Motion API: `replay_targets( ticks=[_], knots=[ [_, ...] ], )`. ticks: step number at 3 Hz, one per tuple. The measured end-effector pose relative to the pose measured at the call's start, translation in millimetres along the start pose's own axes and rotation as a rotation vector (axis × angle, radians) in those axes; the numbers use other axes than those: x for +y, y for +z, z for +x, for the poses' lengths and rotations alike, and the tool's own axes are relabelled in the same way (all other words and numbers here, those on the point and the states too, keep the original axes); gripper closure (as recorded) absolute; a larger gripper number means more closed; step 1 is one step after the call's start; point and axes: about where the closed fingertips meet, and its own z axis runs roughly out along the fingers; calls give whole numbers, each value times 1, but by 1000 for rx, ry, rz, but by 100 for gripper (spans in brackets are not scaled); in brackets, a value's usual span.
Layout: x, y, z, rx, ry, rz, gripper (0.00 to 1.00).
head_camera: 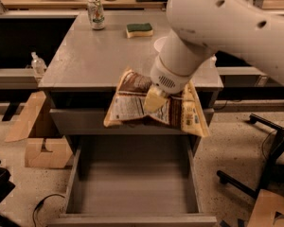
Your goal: Pick brown chip bag from middle drawer and place on counter
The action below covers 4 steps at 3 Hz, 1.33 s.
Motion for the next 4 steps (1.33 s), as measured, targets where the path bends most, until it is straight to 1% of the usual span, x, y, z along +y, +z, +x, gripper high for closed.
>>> replay_targets(
  ticks=[1, 2, 3, 4],
  knots=[
    [-24, -32, -39, -44, 7, 36, 100],
    [-53, -70, -69, -111, 34, 104, 100],
    [-53, -69, -69, -111, 34, 104, 100],
    [-64, -60, -87, -133, 39, 102, 100]
  ],
)
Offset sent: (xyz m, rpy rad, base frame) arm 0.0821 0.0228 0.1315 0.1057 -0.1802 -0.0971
